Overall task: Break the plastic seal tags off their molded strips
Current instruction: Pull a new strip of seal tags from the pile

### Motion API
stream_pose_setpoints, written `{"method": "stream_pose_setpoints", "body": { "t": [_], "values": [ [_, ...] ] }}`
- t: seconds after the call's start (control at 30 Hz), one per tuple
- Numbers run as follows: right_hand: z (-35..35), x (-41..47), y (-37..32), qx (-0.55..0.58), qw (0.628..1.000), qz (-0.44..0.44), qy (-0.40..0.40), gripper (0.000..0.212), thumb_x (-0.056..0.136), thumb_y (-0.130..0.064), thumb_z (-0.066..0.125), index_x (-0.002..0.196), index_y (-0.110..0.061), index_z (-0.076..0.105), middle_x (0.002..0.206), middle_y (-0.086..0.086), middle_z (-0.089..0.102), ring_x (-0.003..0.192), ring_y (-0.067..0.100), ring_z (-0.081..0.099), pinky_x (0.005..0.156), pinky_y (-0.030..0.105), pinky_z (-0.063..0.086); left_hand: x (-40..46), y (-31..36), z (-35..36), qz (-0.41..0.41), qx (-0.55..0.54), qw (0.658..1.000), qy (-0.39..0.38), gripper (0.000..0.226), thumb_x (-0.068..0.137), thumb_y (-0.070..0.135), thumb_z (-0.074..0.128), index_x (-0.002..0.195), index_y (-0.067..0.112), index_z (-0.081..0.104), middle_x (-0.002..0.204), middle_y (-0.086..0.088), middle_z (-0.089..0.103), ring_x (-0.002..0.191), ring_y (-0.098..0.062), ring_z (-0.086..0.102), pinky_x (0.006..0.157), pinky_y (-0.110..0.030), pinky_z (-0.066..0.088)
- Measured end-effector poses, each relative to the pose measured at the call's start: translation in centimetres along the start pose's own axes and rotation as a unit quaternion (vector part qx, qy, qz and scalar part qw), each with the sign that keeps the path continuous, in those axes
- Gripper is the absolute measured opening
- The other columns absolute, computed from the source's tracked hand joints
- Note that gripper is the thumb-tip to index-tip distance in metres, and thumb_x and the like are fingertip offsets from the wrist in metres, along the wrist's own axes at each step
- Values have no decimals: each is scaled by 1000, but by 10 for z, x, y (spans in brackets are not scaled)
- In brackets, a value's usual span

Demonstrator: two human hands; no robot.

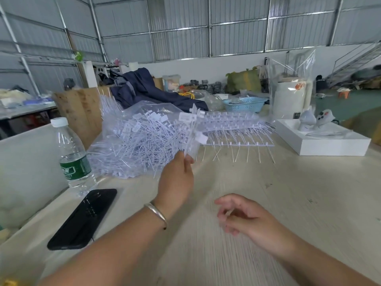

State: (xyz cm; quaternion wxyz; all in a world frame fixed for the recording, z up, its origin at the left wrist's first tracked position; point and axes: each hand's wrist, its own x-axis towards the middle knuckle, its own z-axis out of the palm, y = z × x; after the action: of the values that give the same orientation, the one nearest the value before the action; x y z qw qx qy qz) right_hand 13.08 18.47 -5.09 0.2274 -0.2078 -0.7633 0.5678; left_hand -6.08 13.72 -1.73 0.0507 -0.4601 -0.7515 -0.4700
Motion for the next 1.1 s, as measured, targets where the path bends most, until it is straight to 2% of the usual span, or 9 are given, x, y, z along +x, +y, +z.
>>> {"method": "stream_pose_setpoints", "body": {
  "t": [0.1, 0.17, 0.23, 0.33, 0.53, 0.77, 0.87, 1.0, 1.1],
  "values": [
    [-4, 2, 3, -5, 1000, 16, 4, 24, 89, 1, 61, 109, -12, 63, 85, 7, 63, 65, 17, 59, 63, 28, 46, 37, -20, -20, -38, 126, 991, -11, 21, 103, 21, 37, 97, 6, 51, 73, 0, 52, 74, -24, 59, 55, -28, 31],
    [-4, 3, 5, 9, 1000, 20, 0, 23, 88, 2, 62, 107, -10, 64, 82, 9, 63, 63, 18, 60, 62, 27, 46, 58, -28, -30, -47, 188, 981, 2, 28, 100, 7, 38, 123, -4, 47, 101, -17, 59, 99, -37, 59, 71, -34, 39],
    [-3, 4, 5, 12, 1000, 17, 2, 22, 87, 2, 62, 105, -10, 65, 79, 9, 65, 61, 19, 60, 61, 28, 46, 76, -35, -38, -51, 255, 965, 21, 52, 93, -4, 40, 143, -7, 29, 128, -28, 47, 108, -43, 55, 82, -42, 44],
    [-6, 13, 2, 7, 1000, 20, 15, 23, 86, 6, 61, 101, -11, 66, 74, 4, 66, 55, 17, 59, 57, 25, 45, 97, -46, -46, -17, 348, 937, 23, 47, 90, -6, 42, 136, -7, 34, 131, -28, 42, 100, -44, 57, 71, -41, 43],
    [-20, 58, -15, -30, 998, 24, 56, 21, 83, 5, 59, 100, -8, 63, 70, 5, 64, 51, 17, 55, 53, 20, 42, 122, -48, -32, 43, 621, 763, -172, 46, 89, -5, 50, 134, 5, 47, 135, -15, 43, 108, -33, 62, 75, -40, 53],
    [-30, 154, -16, -117, 984, 43, 124, 20, 86, -9, 60, 105, -14, 58, 81, 6, 66, 56, 15, 59, 55, 22, 44, 161, -38, -26, 44, 645, 749, -147, 38, 89, 0, 52, 125, 10, 59, 135, -14, 43, 104, -30, 62, 63, -34, 43],
    [-52, 179, 3, -296, 937, 61, 173, 26, 87, -20, 55, 113, -21, 55, 99, 0, 65, 85, 20, 62, 75, 28, 45, 175, -47, -17, 10, 629, 764, -144, 43, 91, 1, 51, 134, 10, 51, 152, -17, 23, 107, -29, 62, 64, -33, 42],
    [-102, 187, 48, -597, 781, 105, 151, 50, 94, -41, 44, 142, -28, 36, 146, 0, 43, 133, 21, 41, 105, 41, 31, 189, -50, -10, 10, 648, 749, -135, 42, 93, 10, 51, 134, 17, 51, 149, -12, 22, 109, -25, 52, 69, -31, 41],
    [-128, 196, 73, -605, 776, 138, 111, 57, 96, -55, 32, 149, -37, 23, 163, -1, 8, 148, 18, 12, 117, 48, 11, 193, -49, -10, 47, 726, 676, -115, 48, 93, 29, 47, 141, 25, 42, 151, -10, 22, 135, -30, 28, 96, -45, 38]
  ]
}}
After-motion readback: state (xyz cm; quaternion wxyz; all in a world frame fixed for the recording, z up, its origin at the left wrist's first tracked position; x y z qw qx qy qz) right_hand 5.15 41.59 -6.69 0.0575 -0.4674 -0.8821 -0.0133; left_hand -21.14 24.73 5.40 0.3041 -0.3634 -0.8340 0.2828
